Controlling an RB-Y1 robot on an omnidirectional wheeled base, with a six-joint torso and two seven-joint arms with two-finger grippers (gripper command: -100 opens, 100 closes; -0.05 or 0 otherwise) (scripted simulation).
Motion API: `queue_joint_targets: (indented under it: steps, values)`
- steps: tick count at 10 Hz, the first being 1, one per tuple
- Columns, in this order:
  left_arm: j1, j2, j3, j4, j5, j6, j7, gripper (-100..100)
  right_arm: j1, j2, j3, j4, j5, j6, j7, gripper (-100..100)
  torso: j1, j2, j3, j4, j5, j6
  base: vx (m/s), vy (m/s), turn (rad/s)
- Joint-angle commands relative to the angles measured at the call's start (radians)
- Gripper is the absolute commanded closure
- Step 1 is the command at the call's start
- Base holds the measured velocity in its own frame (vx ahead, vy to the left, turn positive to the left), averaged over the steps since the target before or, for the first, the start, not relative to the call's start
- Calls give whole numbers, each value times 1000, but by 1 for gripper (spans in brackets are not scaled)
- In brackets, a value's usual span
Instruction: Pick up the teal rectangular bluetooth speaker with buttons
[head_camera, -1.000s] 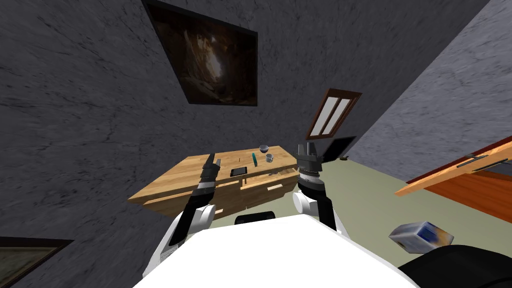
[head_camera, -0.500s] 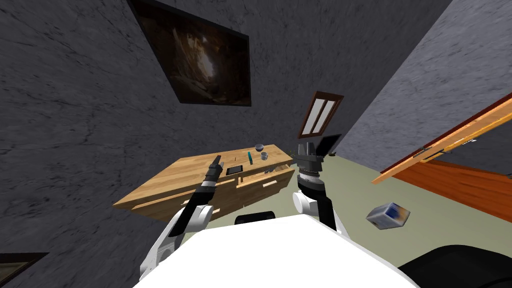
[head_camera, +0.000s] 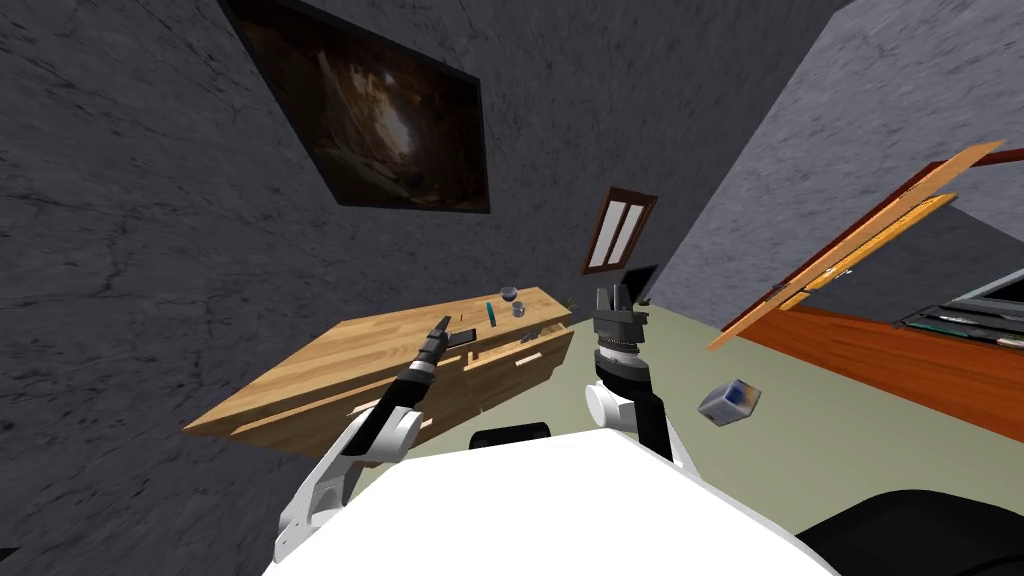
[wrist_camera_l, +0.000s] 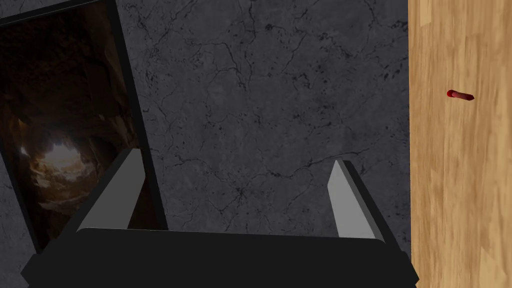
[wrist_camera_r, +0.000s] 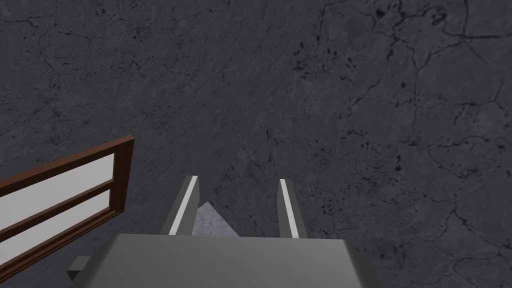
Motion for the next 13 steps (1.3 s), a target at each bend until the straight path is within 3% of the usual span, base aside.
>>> queue_joint_targets:
  steps: [1, 4, 5, 6, 7, 8, 10, 11, 12, 13]
  values:
    - [-7, 33, -1, 5, 17, 47, -6, -100, 0, 0, 0, 0, 0, 0, 0, 0, 0, 0, 0, 0, 0, 0, -57, -39, -79]
    - [-41, 122, -15, 41, 81, 137, -36, -100, 0, 0, 0, 0, 0, 0, 0, 0, 1, -1, 0, 0, 0, -1, -65, -51, -155]
    - [-41, 133, -15, 41, 81, 163, -36, -100, 0, 0, 0, 0, 0, 0, 0, 0, -1, 0, 0, 0, 0, 0, -65, -53, -96]
    - [-60, 163, -21, 61, 116, 197, -51, -100, 0, 0, 0, 0, 0, 0, 0, 0, 0, 0, 0, 0, 0, -1, -61, -66, -171]
    - [-60, 185, -21, 61, 116, 222, -51, -100, 0, 0, 0, 0, 0, 0, 0, 0, -1, 0, 0, 0, 0, 0, -53, -52, -107]
    - [-80, 219, -27, 81, 152, 249, -67, -100, 0, 0, 0, 0, 0, 0, 0, 0, 0, -1, 0, 0, 0, -1, -65, -68, -179]
    - [-80, 237, -27, 81, 152, 283, -67, -100, 0, 0, 0, 0, 0, 0, 0, 0, 0, -1, 0, 0, 0, -1, -40, -30, -54]
    - [-101, 280, -32, 101, 189, 324, -84, -100, 0, 0, 0, 0, 0, 0, 0, 0, 3, -2, -1, 0, 0, -1, -49, -34, -202]
    - [-101, 289, -32, 101, 189, 344, -84, -100, 0, 0, 0, 0, 0, 0, 0, 0, 2, -1, -1, 0, 0, 0, -48, -36, -115]
    - [-122, 331, -36, 121, 228, 376, -100, -100, 0, 0, 0, 0, 0, 0, 0, 0, 2, -1, -1, 0, 0, -1, -48, -52, -233]
